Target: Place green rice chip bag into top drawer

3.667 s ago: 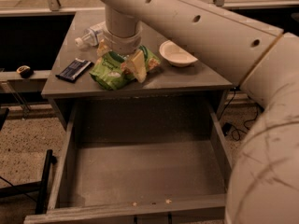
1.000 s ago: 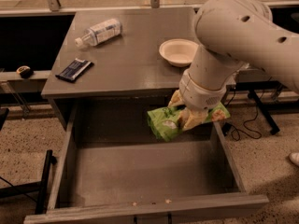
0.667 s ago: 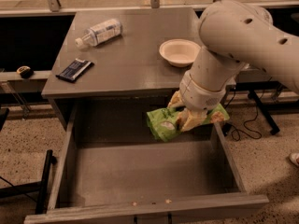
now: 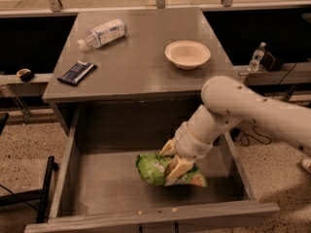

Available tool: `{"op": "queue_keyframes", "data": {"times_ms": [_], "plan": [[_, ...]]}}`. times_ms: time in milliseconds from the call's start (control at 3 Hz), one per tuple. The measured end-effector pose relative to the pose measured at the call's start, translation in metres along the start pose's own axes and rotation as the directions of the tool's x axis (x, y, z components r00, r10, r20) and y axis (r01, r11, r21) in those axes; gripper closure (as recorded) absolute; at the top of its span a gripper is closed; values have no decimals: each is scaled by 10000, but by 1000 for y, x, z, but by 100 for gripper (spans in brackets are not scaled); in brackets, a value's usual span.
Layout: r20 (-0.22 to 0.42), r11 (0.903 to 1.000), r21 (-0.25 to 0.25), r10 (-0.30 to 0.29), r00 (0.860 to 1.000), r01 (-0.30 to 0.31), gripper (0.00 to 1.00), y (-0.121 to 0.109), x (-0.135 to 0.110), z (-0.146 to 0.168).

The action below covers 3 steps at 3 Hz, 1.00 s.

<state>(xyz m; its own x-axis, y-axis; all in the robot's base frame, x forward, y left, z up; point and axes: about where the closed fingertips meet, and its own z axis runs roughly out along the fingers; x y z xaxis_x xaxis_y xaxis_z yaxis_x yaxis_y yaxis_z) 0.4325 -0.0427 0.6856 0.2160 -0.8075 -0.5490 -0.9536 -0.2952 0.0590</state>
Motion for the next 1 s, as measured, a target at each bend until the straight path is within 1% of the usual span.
{"op": "queue_keyframes", "data": {"times_ms": [333, 1000], "plan": [[448, 9987, -403, -279, 9986, 297, 58, 1, 10, 23], [448, 9987, -404, -279, 9986, 297, 11, 1, 10, 23]]}}
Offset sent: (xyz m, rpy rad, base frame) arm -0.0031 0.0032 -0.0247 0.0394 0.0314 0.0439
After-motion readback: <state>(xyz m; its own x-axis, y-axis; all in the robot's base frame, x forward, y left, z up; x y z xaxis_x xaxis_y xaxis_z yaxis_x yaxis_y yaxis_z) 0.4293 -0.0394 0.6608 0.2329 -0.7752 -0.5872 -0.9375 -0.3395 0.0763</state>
